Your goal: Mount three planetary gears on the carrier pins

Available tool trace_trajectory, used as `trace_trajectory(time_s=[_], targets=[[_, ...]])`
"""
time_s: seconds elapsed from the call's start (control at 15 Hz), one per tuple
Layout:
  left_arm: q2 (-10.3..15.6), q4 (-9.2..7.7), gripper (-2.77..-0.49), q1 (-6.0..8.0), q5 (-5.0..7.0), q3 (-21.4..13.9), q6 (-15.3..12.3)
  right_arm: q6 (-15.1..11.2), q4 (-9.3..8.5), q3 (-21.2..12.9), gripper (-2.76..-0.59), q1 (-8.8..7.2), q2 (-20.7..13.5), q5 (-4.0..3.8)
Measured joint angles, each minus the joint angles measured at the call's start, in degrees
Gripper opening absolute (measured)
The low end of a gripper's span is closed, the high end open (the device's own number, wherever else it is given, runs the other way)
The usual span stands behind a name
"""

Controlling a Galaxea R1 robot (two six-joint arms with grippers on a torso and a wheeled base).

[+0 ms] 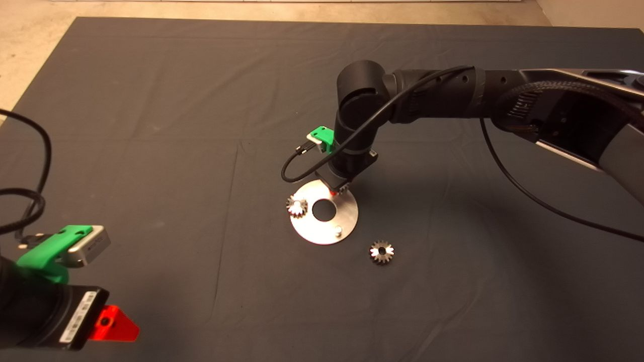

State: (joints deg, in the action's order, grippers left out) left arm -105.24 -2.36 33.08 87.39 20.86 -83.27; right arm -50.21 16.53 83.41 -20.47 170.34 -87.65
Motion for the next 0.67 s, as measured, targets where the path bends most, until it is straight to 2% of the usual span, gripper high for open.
trace_trajectory(time_s=[0.07,0.33,0.53,0.67], targets=[[0.0,0.0,-0.75,-0.01,0.0,0.0,0.0,0.0,0.0,0.0,-2.2,-0.04,-0.1,0.0],[0.0,0.01,-0.75,0.0,0.0,0.0,0.0,0.0,0.0,0.0,-1.91,-0.03,-0.2,-0.02],[0.0,0.0,-0.75,0.0,0.0,0.0,0.0,0.0,-0.01,-0.2,-1.91,-0.15,-0.3,-0.02],[0.0,0.0,-0.75,0.01,0.0,0.0,0.0,0.0,-0.02,-0.4,-1.9,-0.8,-0.4,-0.02]])
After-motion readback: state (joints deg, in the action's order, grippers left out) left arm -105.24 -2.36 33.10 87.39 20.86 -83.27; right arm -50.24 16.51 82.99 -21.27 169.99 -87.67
